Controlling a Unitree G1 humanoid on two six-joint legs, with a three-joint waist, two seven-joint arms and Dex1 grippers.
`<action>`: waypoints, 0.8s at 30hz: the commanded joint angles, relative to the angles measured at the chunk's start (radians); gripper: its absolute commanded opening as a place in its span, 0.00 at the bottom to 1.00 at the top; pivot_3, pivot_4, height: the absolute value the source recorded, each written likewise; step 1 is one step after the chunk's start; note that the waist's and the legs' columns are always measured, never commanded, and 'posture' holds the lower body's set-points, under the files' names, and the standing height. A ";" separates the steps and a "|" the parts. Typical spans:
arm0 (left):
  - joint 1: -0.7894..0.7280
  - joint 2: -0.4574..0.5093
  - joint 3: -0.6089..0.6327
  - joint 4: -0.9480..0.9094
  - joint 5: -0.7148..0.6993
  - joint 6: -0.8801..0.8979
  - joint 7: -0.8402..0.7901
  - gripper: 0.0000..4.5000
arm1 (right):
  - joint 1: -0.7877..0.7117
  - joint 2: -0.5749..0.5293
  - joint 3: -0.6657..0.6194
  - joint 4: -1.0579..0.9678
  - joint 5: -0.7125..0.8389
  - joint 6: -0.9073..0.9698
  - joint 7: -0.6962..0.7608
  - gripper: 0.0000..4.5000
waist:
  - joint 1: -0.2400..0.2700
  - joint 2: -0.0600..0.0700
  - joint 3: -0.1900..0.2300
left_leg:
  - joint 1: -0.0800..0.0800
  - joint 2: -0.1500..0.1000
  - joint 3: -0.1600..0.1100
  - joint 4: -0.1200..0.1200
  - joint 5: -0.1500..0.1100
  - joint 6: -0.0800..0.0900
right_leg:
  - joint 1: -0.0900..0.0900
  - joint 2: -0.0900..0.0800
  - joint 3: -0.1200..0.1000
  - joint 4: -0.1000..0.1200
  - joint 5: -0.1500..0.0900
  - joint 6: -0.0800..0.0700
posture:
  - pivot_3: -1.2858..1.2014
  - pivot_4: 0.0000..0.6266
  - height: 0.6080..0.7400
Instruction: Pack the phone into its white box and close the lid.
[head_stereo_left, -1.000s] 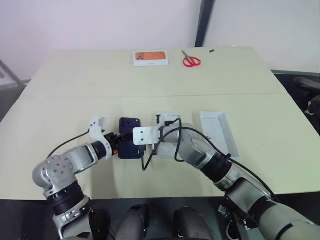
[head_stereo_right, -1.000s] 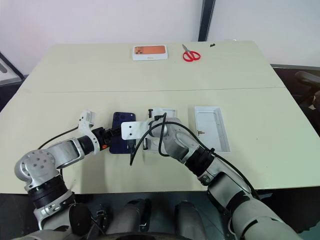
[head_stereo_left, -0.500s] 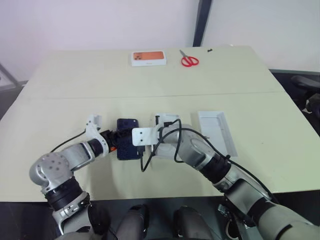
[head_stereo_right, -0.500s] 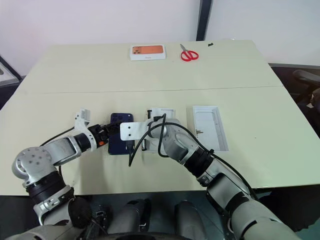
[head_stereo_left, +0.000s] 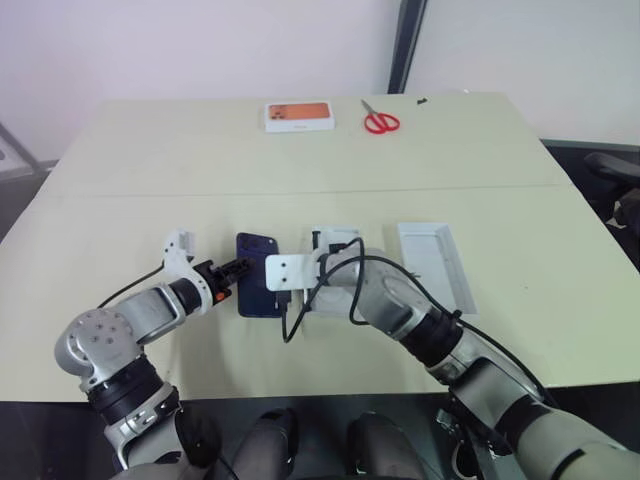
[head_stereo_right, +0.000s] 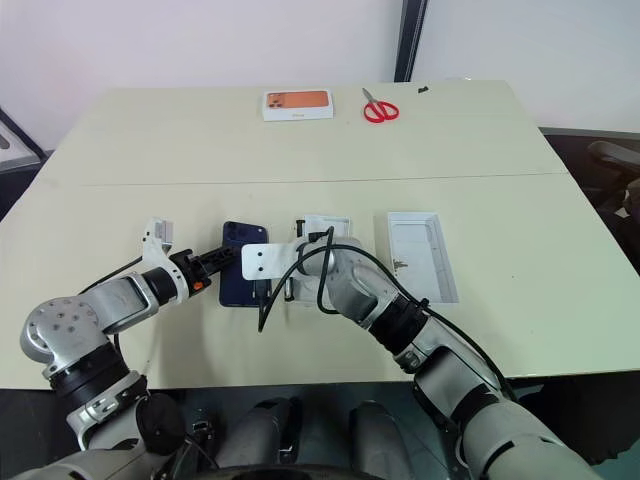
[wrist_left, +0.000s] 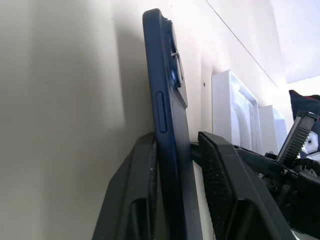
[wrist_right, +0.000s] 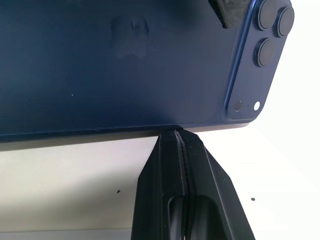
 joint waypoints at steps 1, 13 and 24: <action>-0.013 -0.008 0.027 -0.018 -0.030 0.009 0.000 0.29 | 0.000 -0.009 -0.052 -0.077 0.027 0.018 0.016 0.00 | 0.001 0.000 0.000 | 0.000 0.000 0.000 0.000 0.000 0.000 | 0.000 0.000 0.000 0.000 0.000 0.000 | 0.52 0.24 1.00; -0.042 -0.035 0.106 0.006 -0.096 0.009 0.050 0.00 | 0.167 -0.232 -0.363 -0.433 0.372 0.126 0.247 0.00 | 0.006 -0.001 0.001 | -0.001 0.000 0.000 0.000 0.000 0.000 | 0.003 0.000 0.000 -0.001 0.000 0.000 | 0.52 0.24 1.00; -0.157 -0.077 0.180 0.048 -0.224 0.009 0.160 0.00 | 0.370 -0.380 -0.370 -0.555 0.499 0.136 0.278 0.74 | 0.004 -0.004 0.002 | -0.004 0.001 0.000 0.000 0.000 0.000 | 0.001 0.001 0.000 -0.001 0.000 0.000 | 0.52 0.24 1.00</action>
